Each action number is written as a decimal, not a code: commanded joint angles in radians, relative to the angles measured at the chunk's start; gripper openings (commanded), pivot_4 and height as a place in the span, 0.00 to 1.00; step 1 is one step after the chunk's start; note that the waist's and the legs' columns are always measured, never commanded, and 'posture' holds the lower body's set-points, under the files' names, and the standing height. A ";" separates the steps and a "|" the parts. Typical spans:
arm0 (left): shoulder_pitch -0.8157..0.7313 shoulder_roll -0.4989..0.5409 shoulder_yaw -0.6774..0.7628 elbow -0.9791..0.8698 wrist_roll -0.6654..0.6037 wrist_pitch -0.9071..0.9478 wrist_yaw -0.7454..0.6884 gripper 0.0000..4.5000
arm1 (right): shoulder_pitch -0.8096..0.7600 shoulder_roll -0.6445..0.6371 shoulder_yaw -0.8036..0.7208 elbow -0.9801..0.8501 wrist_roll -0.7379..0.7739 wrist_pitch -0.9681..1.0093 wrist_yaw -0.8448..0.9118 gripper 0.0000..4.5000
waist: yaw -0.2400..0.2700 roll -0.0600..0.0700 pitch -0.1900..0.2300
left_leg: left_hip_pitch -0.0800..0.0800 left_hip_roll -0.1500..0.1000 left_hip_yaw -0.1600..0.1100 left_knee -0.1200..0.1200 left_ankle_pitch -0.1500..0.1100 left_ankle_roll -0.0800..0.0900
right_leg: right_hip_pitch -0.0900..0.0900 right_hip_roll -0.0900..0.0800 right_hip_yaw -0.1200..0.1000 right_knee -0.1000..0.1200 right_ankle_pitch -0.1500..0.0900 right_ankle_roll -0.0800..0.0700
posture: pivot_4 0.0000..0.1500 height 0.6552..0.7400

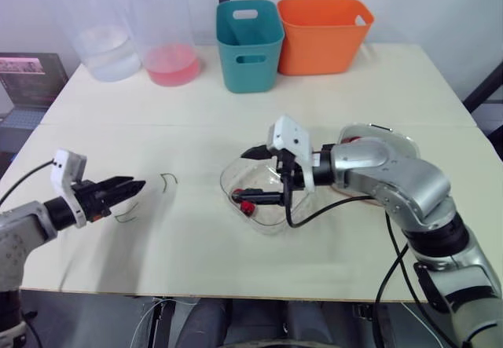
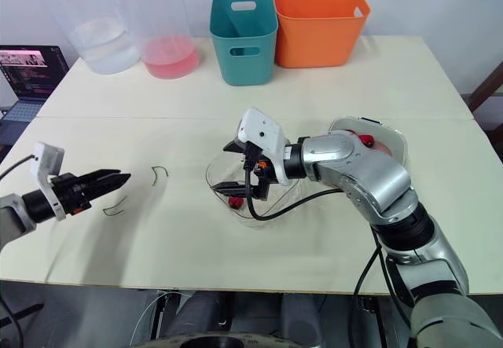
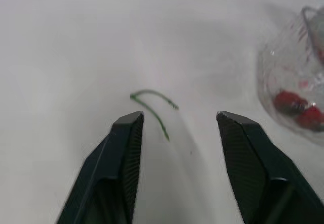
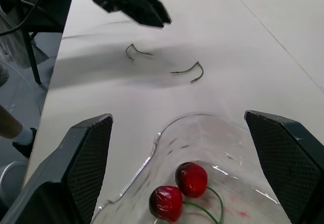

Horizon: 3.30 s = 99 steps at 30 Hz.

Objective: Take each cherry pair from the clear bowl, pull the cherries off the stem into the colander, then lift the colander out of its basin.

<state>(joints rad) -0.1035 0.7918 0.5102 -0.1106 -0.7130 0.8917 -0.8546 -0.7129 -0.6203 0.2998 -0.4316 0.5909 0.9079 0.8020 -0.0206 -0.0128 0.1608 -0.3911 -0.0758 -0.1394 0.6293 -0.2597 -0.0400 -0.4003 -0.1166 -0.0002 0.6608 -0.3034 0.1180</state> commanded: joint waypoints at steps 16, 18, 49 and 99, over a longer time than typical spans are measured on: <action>-0.229 0.306 -0.293 -0.333 -0.121 -0.016 -0.337 0.51 | -0.184 -0.080 0.179 0.241 -0.225 -0.084 0.199 1.00 | -0.028 0.001 0.000 | 0.000 0.002 0.001 -0.003 0.000 -0.001 | 0.000 0.002 0.000 -0.003 0.000 0.000 | 1.00 0.99; -0.225 0.315 -0.326 -0.344 -0.092 -0.036 -0.344 0.51 | -0.192 -0.062 0.222 0.278 -0.278 -0.128 0.217 1.00 | -0.030 0.001 0.000 | 0.000 0.002 0.001 -0.002 0.000 -0.001 | -0.001 0.003 0.000 -0.002 0.000 0.000 | 1.00 0.99; -0.202 0.340 -0.390 -0.345 0.030 -0.140 -0.352 0.52 | -0.280 0.182 0.387 0.687 -0.629 -0.575 0.580 0.87 | -0.025 0.001 0.000 | 0.000 0.002 0.001 -0.002 0.002 -0.003 | -0.002 0.004 0.001 0.001 0.000 0.000 | 1.00 0.99; -0.222 0.296 -0.438 -0.282 0.101 -0.203 -0.361 0.52 | -0.218 0.236 0.240 0.717 -0.615 -0.453 0.564 0.89 | -0.025 0.001 0.001 | 0.000 0.002 0.001 -0.001 0.002 -0.003 | -0.003 0.004 0.001 0.002 0.000 0.000 | 1.00 0.99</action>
<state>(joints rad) -0.3110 1.0865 0.0587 -0.3841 -0.6185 0.7072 -1.2165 -0.9221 -0.3899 0.5398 0.2935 -0.0189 0.4724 1.3707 -0.0461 -0.0121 0.1613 -0.3915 -0.0739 -0.1383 0.6279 -0.2579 -0.0432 -0.4031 -0.1126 0.0007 0.6630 -0.3034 0.1178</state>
